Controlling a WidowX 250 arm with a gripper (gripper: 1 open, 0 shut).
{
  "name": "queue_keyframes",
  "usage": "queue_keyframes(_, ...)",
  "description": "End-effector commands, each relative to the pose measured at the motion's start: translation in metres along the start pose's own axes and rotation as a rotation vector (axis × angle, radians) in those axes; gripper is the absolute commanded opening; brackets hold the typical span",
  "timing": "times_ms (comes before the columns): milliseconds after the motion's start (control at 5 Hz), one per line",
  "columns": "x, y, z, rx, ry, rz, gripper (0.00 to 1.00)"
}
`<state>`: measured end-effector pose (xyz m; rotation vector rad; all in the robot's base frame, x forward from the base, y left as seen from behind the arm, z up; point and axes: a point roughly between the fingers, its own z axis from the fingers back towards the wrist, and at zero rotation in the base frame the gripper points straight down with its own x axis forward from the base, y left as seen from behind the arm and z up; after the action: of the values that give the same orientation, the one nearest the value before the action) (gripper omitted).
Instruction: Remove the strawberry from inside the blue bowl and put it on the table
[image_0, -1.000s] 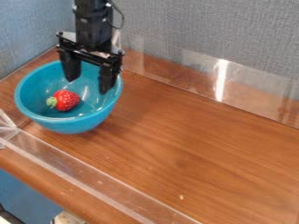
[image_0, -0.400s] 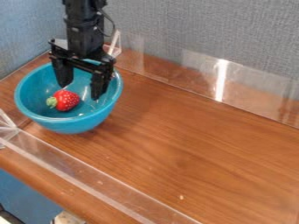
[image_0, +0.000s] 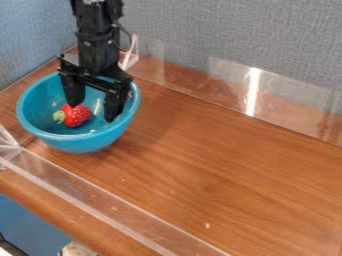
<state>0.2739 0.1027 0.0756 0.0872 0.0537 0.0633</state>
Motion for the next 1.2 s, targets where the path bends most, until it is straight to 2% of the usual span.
queue_keyframes(0, 0.001, 0.007, 0.003, 0.004, -0.032, 0.023, 1.00)
queue_keyframes(1000, 0.002, 0.006, -0.016, -0.013, -0.038, 0.028, 1.00)
